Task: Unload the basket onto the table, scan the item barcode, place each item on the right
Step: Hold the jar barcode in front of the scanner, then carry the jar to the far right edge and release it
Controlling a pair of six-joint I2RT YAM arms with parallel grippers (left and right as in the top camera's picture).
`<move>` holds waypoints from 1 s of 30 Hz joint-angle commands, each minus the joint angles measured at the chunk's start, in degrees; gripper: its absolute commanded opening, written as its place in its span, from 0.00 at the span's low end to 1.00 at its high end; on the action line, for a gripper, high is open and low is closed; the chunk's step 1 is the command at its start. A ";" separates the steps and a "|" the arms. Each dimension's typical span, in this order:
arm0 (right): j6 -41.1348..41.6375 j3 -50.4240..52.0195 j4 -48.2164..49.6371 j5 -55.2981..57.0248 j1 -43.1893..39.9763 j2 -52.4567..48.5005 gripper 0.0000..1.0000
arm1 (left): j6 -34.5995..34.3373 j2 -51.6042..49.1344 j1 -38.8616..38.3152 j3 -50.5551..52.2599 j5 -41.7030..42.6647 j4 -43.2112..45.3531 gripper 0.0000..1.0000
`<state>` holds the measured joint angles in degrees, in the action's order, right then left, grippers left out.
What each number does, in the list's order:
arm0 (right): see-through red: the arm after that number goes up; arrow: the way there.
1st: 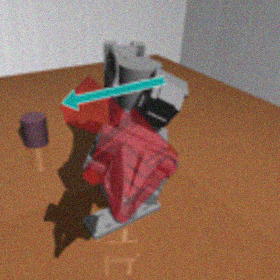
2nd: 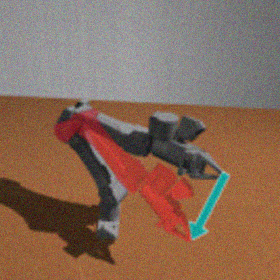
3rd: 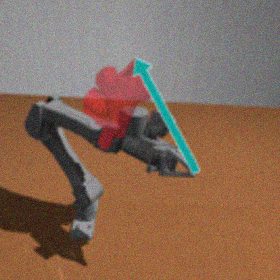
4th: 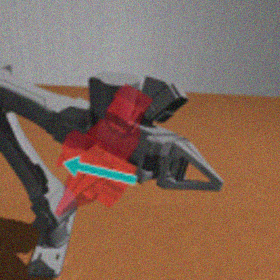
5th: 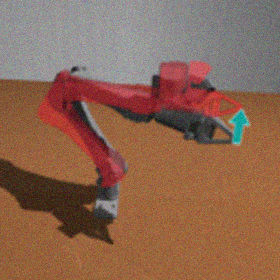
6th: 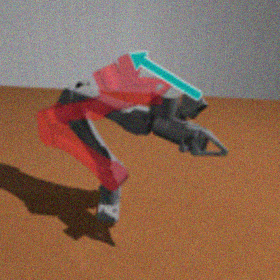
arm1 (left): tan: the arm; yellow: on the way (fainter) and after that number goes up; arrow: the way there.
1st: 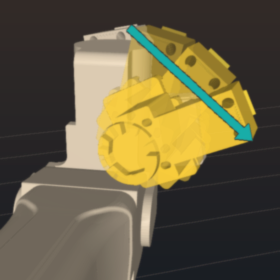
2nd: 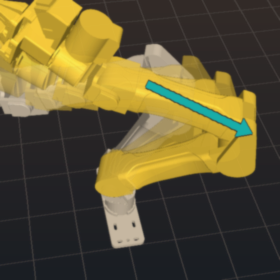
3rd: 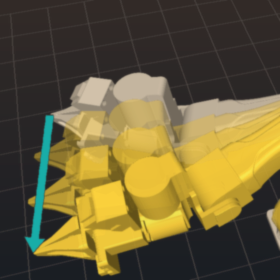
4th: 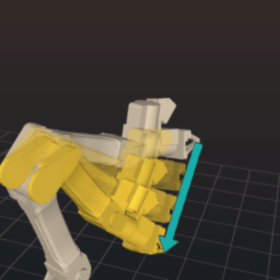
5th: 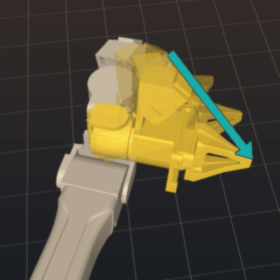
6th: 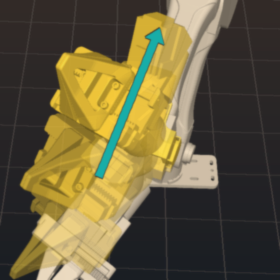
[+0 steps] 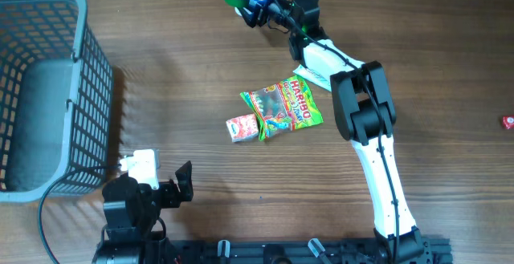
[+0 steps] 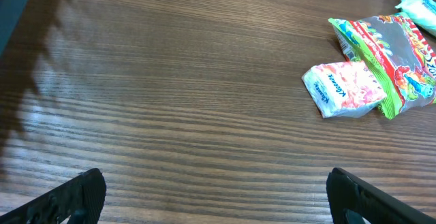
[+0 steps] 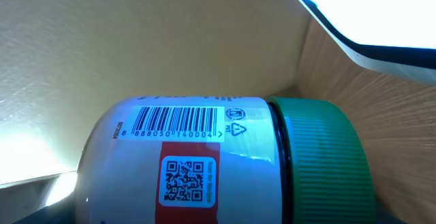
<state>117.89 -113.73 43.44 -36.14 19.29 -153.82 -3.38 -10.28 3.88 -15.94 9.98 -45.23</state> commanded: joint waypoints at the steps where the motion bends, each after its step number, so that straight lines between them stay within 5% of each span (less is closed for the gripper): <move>1: 0.74 -2.29 -0.57 -0.28 -0.68 -0.59 0.69 | -0.52 0.20 0.37 -0.02 0.68 0.15 1.00; 5: 0.72 -2.29 0.66 -3.61 -1.01 -0.59 0.68 | -0.52 0.20 0.37 -0.02 0.68 0.15 1.00; 9: -2.47 -2.32 14.32 -8.50 -1.44 -0.44 0.63 | -0.52 0.20 0.37 -0.02 0.68 0.15 1.00; 19: -20.11 -2.32 10.45 -23.41 -1.07 6.21 0.58 | -0.52 0.20 0.37 -0.02 0.68 0.15 1.00; 21: -30.01 -2.32 -0.66 -23.89 -0.24 9.81 0.59 | -0.52 0.20 0.37 -0.02 0.68 0.15 1.00; 23: -46.45 -2.32 -22.25 -19.56 1.62 14.97 0.60 | -0.52 0.20 0.37 -0.02 0.68 0.15 1.00; 26: -64.94 -2.32 -53.92 -1.09 4.83 21.75 0.59 | -0.52 0.20 0.37 -0.02 0.68 0.15 1.00; 30: -70.16 -2.32 -87.52 31.71 4.94 27.47 0.58 | -0.52 0.20 0.37 -0.02 0.68 0.15 1.00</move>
<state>57.34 -115.70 -32.93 -30.96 25.67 -130.61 -3.40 -10.26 3.88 -15.94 10.00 -45.30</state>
